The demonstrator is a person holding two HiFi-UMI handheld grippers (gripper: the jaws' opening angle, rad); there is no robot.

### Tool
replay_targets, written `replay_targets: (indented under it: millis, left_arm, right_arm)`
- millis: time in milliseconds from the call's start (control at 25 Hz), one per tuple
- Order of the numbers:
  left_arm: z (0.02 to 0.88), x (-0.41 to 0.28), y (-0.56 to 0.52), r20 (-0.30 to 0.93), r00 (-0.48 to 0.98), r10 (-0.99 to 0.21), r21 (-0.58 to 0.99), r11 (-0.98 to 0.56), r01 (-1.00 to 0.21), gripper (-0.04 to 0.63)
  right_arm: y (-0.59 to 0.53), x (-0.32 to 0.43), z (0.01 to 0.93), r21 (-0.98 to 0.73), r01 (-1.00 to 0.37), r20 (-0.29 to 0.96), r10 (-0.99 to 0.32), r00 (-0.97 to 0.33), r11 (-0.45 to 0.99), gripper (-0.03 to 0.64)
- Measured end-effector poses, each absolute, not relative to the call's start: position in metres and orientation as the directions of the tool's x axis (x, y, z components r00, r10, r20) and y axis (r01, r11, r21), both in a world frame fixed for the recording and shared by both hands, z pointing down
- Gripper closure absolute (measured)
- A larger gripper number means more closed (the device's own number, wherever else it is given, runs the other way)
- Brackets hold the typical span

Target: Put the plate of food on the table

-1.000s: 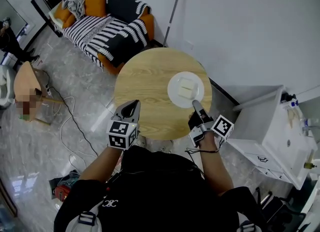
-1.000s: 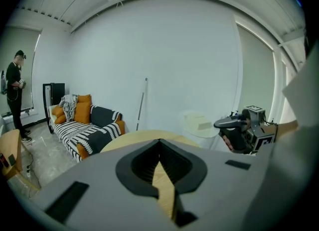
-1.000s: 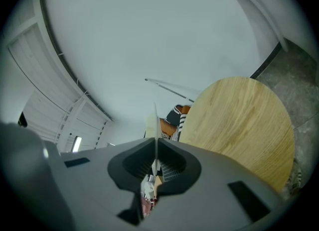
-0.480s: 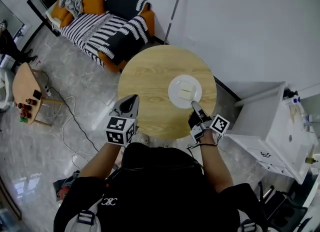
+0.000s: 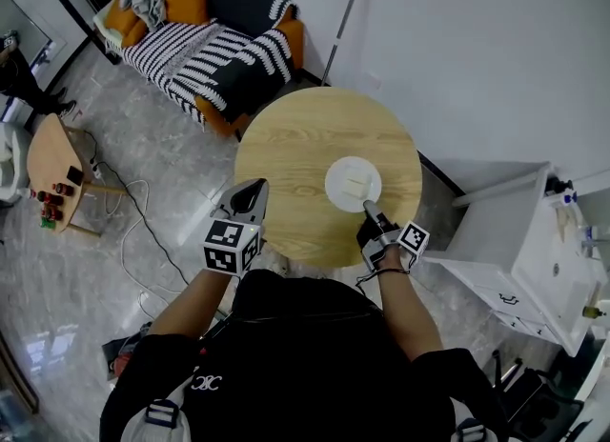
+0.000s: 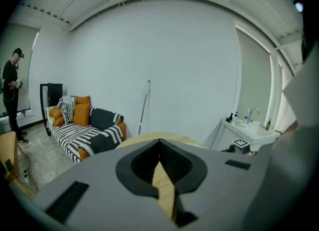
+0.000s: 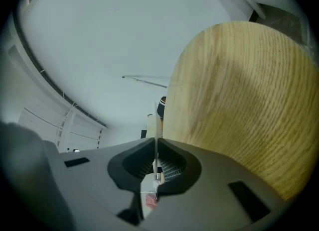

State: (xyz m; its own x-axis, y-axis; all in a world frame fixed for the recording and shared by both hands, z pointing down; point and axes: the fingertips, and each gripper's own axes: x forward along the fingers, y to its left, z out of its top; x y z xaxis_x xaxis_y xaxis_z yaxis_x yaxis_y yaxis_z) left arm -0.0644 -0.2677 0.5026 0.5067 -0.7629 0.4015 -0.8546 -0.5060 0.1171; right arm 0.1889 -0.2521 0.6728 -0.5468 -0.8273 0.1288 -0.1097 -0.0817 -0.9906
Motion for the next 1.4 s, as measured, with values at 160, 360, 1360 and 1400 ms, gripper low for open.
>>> replay_targets:
  millis: [160, 360, 1360, 1400]
  left_arm:
    - [0.501, -0.072, -0.268, 0.402, 0.497, -0.769, 0.111, -0.498, -0.86, 0.589]
    - [0.502, -0.077, -0.265, 0.41, 0.494, -0.767, 0.099, -0.501, -0.86, 0.588]
    - [0.501, -0.083, -0.27, 0.404, 0.508, -0.761, 0.097, -0.516, -0.851, 0.589]
    - [0.501, -0.083, -0.27, 0.404, 0.509, -0.76, 0.097, -0.518, -0.85, 0.588]
  right_arm:
    - [-0.246, 0.183, 0.689, -0.992, -0.074, 0.127, -0.816, -0.564, -0.103, 0.592]
    - [-0.24, 0.181, 0.704, -0.992, -0.028, 0.116, -0.818, -0.563, -0.122, 0.592]
    - [-0.243, 0.175, 0.726, -0.976, -0.096, 0.215, -0.798, -0.563, -0.195, 0.588]
    - [-0.243, 0.174, 0.726, -0.976, -0.097, 0.217, -0.798, -0.562, -0.196, 0.588]
